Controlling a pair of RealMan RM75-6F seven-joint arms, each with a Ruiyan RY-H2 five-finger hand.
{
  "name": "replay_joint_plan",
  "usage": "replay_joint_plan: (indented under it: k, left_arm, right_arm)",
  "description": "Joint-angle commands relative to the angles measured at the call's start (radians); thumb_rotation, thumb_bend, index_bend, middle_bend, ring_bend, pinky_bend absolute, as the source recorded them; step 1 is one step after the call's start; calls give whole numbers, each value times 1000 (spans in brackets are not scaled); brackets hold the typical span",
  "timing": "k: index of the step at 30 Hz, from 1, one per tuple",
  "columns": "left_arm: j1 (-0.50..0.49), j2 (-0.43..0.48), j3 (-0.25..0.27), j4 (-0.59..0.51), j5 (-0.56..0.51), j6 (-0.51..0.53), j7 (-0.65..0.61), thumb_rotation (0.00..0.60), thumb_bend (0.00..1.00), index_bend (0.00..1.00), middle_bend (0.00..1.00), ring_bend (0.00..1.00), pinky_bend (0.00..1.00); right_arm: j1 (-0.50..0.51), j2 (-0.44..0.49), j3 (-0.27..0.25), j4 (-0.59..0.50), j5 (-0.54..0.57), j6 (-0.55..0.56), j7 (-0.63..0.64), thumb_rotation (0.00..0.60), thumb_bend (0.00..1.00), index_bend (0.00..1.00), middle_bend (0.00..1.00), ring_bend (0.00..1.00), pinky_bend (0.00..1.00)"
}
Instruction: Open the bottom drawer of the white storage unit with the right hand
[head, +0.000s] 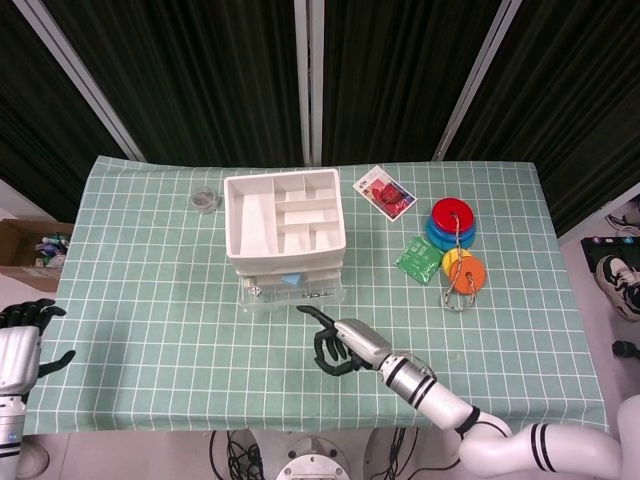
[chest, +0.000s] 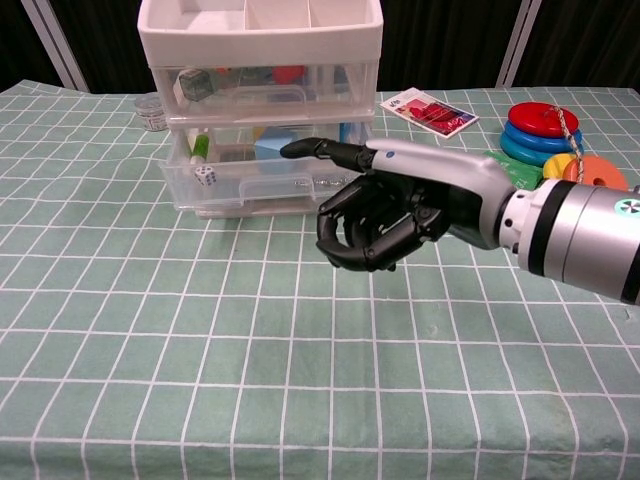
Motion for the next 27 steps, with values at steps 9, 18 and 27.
replay_joint_plan:
  k: [9,18,27]
  left_arm:
    - [-2,5,0,-12,-8,-10,14,600,25,365,255,210,207]
    - [1,1,2,-5,-13,-12,8,600,25,375,255,210,207]
    - [0,-3,2,4,-12,-14,1,600,25,375,255,210,207]
  right_arm:
    - [57,-14,64,58,212,-30,-139,600,370,0,597,680,727]
    - [53,-3,47,36,257,-22,-179,600,382,176,608,683,732]
    - [15,52,2,-46,192,-6,-163,600,385,207,609,684,733]
